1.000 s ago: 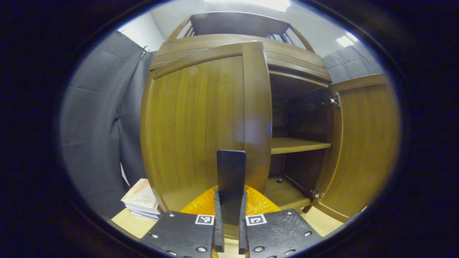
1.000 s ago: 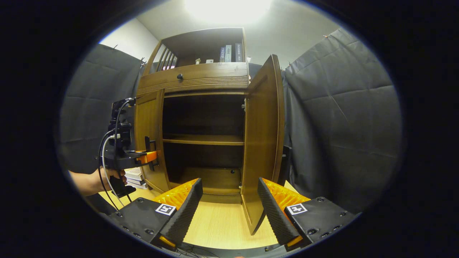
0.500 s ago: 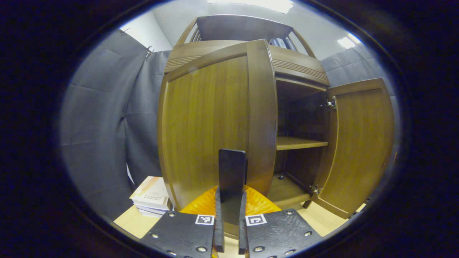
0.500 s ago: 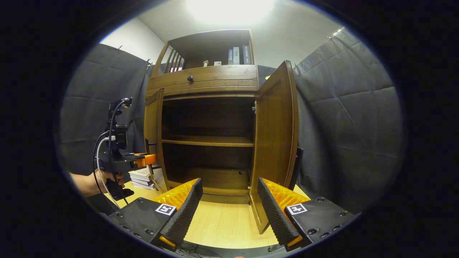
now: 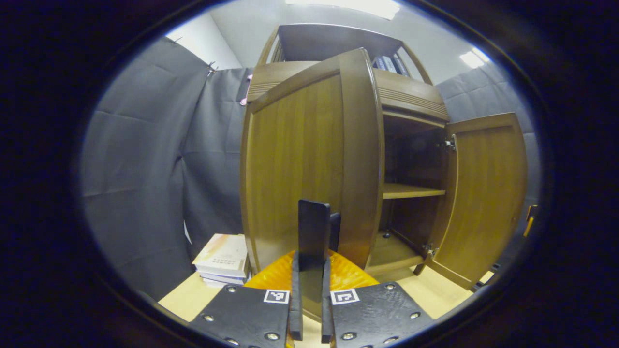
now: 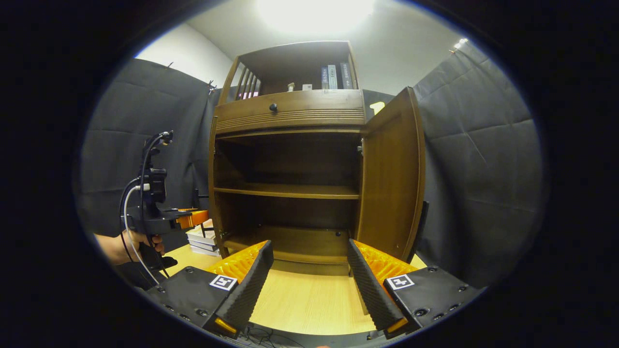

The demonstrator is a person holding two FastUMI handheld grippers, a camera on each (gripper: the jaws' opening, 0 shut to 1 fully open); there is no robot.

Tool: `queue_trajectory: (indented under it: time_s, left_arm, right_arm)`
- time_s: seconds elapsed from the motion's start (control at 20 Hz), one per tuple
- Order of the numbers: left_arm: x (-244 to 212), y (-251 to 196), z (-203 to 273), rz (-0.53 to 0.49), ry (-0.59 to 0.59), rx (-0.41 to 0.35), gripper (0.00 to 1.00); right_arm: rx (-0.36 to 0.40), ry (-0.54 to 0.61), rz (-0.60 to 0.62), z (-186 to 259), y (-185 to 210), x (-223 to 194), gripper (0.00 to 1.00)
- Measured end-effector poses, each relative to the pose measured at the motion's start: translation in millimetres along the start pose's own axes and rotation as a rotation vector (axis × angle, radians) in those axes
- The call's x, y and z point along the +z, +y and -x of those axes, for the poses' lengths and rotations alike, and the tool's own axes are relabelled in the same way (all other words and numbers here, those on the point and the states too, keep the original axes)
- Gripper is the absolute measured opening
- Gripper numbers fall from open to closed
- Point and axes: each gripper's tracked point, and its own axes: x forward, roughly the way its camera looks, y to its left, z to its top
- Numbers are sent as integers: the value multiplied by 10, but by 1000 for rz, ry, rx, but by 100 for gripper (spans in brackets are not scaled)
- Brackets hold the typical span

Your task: Open the right door of the double-door shoe cabinet with the right hand, and open the left door with the left hand.

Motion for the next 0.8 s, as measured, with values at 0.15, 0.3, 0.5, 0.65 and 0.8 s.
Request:
queue_trajectory:
  time_s: [0.15, 0.3, 0.5, 0.65, 0.8]
  left_arm:
    - [-4, 104, 89, -2, -3, 19, 17]
    - [-5, 249, 180, 2, -3, 38, 17]
    - [-61, 397, 318, 11, 6, 49, 17]
    - [-94, 525, 408, 2, 6, 70, 17]
    - [-107, 711, 463, 5, 9, 101, 17]
  right_arm:
    - [19, -1, 12, 2, 71, -6, 96]
    - [29, 0, 5, 18, 118, -21, 97]
    - [40, -1, -2, 30, 193, -15, 96]
    - [52, -7, 2, 37, 268, 4, 97]
    - [61, -9, 8, 54, 339, 6, 95]
